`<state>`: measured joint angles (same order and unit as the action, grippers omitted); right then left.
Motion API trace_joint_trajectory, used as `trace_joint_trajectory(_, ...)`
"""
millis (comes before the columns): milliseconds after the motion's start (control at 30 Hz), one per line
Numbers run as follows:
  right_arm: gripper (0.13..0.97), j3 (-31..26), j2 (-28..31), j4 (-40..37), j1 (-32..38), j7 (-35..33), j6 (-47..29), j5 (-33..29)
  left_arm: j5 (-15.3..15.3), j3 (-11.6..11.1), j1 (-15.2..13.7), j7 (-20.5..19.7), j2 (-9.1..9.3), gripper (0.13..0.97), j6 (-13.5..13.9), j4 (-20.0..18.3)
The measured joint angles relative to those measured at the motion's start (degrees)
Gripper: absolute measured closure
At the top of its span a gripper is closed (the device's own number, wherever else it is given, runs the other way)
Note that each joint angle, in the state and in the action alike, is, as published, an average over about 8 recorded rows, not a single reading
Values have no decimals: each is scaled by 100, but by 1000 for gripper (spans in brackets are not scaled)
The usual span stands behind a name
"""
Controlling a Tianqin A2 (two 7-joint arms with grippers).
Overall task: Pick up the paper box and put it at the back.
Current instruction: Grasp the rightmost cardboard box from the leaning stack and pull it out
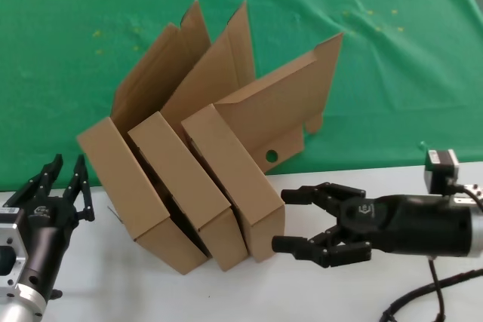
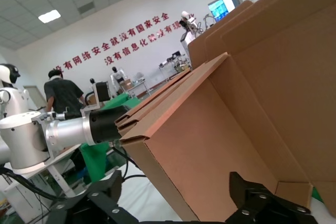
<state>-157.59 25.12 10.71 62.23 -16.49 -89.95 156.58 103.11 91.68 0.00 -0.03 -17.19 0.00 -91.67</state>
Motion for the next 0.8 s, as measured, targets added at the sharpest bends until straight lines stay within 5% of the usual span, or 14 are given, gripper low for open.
trace_joint_trajectory(100,394,-6,-88,-81,24,-19,0,-44,0,0,0,0,0,835,0,0)
trace_joint_trajectory(333,382,-9,-242,-201,64,-63,0,-116,0,0,0,1,0,793,0,0)
trace_joint_trajectory(500,361,-10,-308,-235,74,-94,0,-155,0,0,0,2,0,682,0,0)
trace_joint_trajectory(800,441,-11,-351,-221,62,-73,0,-165,0,0,0,2,0,482,0,0)
